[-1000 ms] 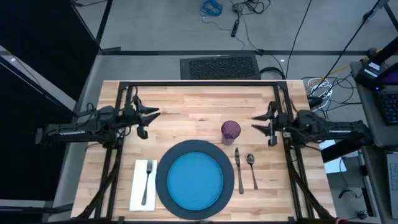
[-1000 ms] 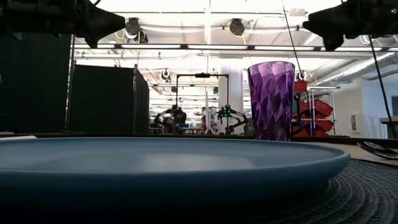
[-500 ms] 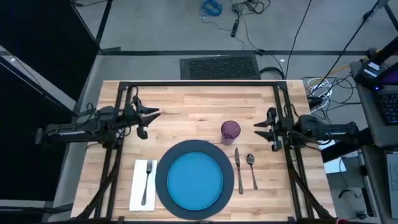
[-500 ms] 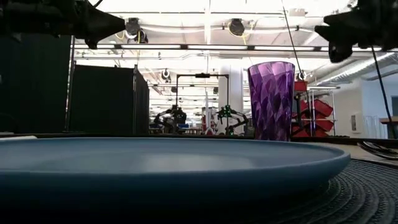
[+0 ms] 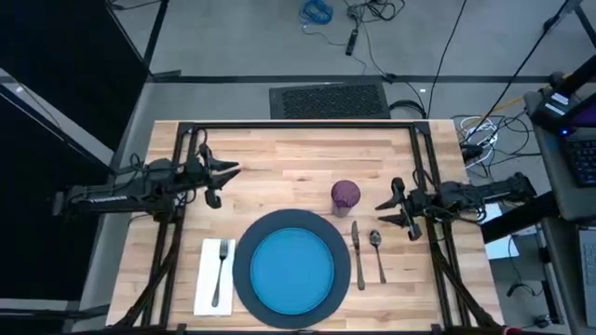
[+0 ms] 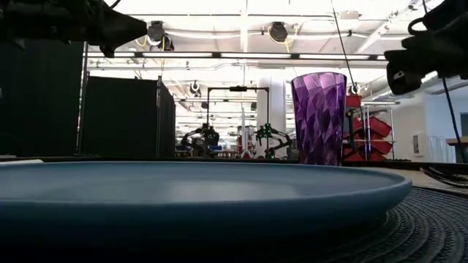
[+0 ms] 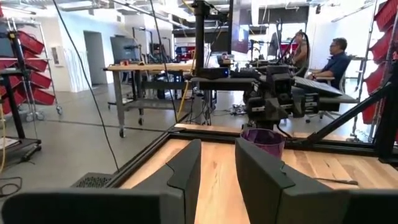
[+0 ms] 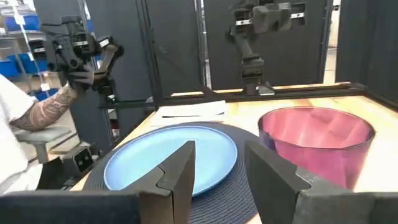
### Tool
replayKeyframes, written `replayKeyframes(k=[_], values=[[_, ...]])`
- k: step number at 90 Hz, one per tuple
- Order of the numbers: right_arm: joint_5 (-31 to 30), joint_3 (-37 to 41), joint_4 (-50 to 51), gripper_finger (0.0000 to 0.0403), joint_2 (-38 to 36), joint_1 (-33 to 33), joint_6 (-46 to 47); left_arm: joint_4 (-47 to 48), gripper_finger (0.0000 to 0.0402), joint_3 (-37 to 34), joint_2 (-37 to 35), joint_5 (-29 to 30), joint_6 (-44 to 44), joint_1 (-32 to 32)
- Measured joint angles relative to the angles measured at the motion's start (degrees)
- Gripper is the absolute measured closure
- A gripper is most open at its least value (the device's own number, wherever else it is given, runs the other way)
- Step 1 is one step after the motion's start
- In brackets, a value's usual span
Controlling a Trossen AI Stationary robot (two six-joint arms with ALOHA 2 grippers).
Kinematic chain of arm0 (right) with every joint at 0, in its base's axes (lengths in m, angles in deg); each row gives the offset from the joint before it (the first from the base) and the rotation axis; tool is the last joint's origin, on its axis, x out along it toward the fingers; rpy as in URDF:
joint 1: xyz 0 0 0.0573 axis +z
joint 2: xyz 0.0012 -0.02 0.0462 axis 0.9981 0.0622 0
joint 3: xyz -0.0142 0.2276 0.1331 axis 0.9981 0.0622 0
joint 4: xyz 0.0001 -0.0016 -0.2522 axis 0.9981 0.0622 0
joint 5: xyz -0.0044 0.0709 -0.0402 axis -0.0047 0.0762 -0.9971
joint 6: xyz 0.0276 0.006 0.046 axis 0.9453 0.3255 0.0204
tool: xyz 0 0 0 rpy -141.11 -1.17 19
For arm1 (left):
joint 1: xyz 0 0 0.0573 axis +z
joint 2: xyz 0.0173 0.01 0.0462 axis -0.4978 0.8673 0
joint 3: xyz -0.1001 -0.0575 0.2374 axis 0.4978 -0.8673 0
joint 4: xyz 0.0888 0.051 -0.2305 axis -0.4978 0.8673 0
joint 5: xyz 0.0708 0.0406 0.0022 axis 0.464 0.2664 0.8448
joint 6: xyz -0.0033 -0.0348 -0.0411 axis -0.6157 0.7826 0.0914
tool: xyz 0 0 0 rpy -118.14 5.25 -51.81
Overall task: Set table place
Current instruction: Return to Home Position
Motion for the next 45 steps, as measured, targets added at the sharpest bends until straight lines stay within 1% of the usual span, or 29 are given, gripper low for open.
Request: replayKeyframes(k=[18, 37, 45], values=[[-1.74, -0.02, -0.2, 0.028, 1.82, 0.41, -1.27, 0.04, 0.0318, 0.0, 0.01, -0.2, -0.15, 0.0], [-1.81, -0.02, -0.14, 0.028, 2.82, 0.41, -1.91, 0.98, 0.0318, 0.0, 0.01, -4.12, -2.77, -0.02], [-1.81, -0.02, -0.18, 0.028, 2.82, 0.41, -2.1, 0.72, 0.0318, 0.0, 0.01, -4.44, -2.97, -0.02]])
